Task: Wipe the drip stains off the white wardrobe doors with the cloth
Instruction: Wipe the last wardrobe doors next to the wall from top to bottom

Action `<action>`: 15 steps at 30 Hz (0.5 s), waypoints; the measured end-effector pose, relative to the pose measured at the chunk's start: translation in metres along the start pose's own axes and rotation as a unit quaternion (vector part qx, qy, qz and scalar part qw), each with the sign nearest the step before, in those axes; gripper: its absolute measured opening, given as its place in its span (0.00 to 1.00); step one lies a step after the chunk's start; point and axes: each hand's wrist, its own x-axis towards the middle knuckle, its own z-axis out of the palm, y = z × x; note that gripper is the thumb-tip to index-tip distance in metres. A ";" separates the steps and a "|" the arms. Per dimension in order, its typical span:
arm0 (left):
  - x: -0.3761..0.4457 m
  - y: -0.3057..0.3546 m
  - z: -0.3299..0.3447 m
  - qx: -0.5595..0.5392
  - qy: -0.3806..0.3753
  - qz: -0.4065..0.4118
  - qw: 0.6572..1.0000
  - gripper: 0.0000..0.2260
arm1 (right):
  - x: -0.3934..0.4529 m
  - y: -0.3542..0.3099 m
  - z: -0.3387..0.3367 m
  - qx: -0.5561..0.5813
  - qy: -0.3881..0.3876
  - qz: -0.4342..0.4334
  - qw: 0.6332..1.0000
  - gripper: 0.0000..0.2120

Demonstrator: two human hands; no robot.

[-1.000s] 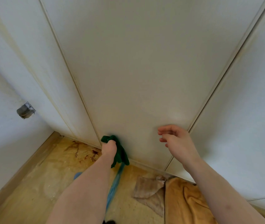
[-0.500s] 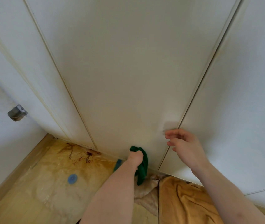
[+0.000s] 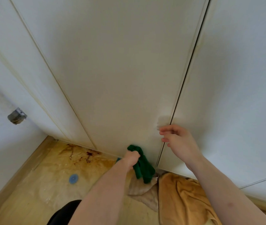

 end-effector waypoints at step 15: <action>0.063 -0.002 -0.104 -0.049 0.227 0.030 0.972 0.30 | 0.017 -0.006 0.047 -0.030 -0.048 0.016 0.998 0.15</action>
